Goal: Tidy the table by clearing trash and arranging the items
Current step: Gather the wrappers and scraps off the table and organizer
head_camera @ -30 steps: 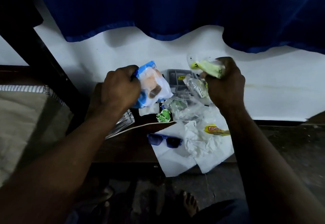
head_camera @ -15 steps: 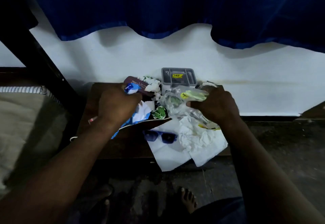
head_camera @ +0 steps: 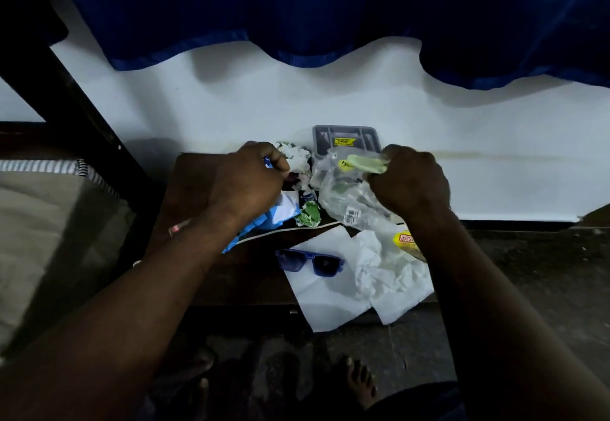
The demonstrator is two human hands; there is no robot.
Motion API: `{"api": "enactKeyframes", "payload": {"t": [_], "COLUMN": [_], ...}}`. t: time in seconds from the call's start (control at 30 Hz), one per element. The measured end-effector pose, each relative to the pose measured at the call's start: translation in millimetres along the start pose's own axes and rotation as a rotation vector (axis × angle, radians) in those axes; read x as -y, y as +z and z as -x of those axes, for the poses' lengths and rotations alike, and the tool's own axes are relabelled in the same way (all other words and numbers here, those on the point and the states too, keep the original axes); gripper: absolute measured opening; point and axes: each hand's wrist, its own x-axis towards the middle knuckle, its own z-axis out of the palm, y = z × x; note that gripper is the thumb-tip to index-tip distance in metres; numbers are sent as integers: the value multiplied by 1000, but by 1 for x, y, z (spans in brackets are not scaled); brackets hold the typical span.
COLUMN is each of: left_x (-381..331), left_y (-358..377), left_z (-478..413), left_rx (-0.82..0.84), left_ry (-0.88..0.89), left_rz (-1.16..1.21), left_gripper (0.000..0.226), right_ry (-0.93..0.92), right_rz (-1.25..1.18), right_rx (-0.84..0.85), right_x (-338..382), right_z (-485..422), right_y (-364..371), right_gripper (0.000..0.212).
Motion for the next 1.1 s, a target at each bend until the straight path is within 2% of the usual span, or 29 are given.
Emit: {"api": "enactKeyframes", "payload": {"t": [0.13,0.23,0.4,0.53,0.63,0.7,0.8,0.97,1.1], "left_x": [10,14,12,3,-6,-13,-19,-26,-31], "left_y": [2,4,7,17,35,51,78,122,147], "left_z": [-8,-11,-7,0,12,22,37,54,57], "left_rx": [46,32,37,99,171,252,381,439,474], "left_ry": [71,142,150,167,201,231,289,353,408], "left_rz": [-142,-254,-236,-268,-338,-385,-444,-441,-491], "left_gripper": [26,20,8,25,30,34,44,54,69], "right_ry": [-17,-9,22,143,203,239,261,227,184], "right_rz": [-56,-192,-376,-629,-909,-993,-962,-847,-776], "right_rx": [-139,-222,-262,-346,-426,-448,-437,-484,-522], "right_x": [8,14,17,13,2,-8,-17,-28,-32], "right_z": [0,2,1,-2,-4,-4,-2,0,3], "right_y": [-8,-15,-21,-33,-44,-46,-43,-40,-39], "right_gripper": [48,59,60,67,49,33,23,31,27]}}
